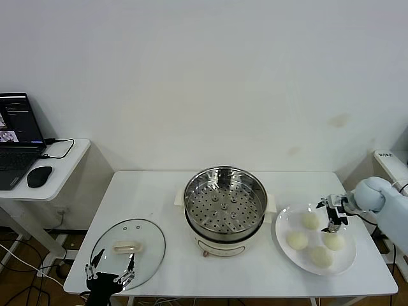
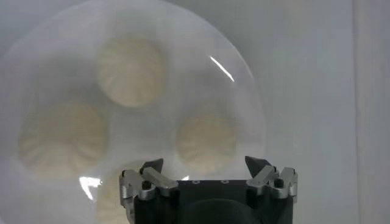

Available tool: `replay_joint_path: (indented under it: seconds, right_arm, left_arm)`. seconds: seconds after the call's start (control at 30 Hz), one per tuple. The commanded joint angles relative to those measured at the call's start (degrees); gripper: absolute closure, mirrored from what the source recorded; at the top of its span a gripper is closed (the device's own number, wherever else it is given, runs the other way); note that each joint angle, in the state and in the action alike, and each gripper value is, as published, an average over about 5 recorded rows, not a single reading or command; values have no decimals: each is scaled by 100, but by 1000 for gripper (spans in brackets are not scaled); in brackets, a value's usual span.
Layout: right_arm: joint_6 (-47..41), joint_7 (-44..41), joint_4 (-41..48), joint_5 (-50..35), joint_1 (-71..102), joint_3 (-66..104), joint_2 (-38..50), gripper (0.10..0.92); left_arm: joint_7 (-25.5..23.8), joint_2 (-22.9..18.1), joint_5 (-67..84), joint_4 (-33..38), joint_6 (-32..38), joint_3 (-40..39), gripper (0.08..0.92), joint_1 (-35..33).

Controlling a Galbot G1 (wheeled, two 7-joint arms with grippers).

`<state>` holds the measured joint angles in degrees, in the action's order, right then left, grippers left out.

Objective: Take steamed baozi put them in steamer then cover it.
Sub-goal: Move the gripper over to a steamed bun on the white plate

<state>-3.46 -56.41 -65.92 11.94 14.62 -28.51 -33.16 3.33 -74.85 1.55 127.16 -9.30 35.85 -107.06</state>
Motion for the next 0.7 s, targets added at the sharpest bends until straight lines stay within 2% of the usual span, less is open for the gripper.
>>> replay_joint_path:
  seconds: [0.03,0.4,0.7]
  right_arm:
    - [-33,19,278,66,-301,-431,-258,203]
    - [-57,126,442,188,-262,-398,-435,210]
    - [-84,183,544,298,-225,-360,-515,312]
  left_arm:
    - [-3,4,-6,1,-4,-3,177,0]
    - [-9,-5,-9,-40,2,-6,177,16]
    - [-10,-12,-15,-68,3,-9,177,31]
